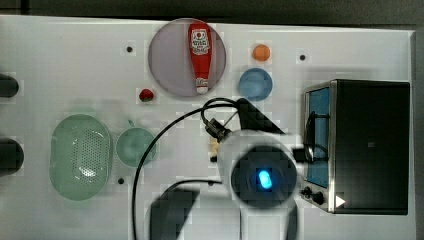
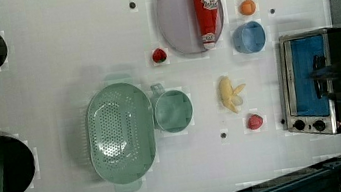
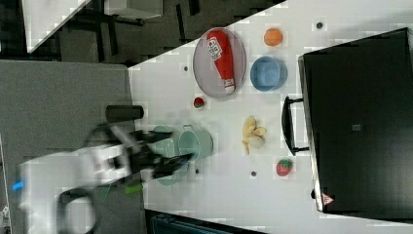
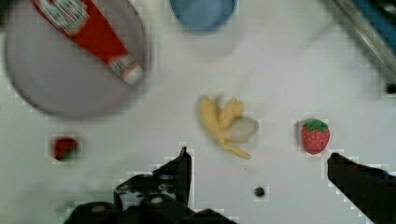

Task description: Pick Banana and place it in mug.

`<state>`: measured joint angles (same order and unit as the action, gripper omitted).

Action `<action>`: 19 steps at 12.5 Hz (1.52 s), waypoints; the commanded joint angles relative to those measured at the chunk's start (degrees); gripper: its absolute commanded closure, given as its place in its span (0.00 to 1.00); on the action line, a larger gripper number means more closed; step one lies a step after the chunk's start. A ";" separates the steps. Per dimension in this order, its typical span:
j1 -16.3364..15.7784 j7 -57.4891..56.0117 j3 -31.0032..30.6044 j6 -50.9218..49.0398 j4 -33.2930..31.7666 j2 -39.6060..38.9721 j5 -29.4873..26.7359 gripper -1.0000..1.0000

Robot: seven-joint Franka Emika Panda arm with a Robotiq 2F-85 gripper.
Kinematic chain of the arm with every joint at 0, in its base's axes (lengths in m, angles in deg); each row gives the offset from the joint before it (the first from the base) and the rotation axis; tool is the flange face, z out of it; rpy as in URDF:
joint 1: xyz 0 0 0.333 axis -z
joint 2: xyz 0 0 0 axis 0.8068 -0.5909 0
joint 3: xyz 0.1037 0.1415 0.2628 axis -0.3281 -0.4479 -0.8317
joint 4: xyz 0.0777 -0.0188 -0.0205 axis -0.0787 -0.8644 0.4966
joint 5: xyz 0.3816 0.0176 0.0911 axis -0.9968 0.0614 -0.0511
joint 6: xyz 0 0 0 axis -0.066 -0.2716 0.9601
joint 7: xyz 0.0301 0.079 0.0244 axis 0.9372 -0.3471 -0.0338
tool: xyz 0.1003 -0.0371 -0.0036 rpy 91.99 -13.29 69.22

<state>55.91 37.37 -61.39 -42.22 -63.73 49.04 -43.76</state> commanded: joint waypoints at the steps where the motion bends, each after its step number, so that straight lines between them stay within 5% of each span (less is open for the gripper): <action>1: -0.38 -16.73 -0.31 8.57 -6.39 -7.94 -0.03 0.00; 5: -0.39 -29.65 -0.71 19.10 -7.46 -17.62 -0.03 0.00; 13: -0.38 -30.33 -1.67 35.01 -7.42 -33.92 -0.04 0.00; 14: -0.36 -30.32 -1.62 35.57 -7.40 -34.76 -0.04 0.04; 19: -0.34 -30.30 -1.68 36.43 -6.96 -35.00 -0.07 0.64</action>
<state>55.02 8.77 -63.39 -6.16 -72.34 12.23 -43.63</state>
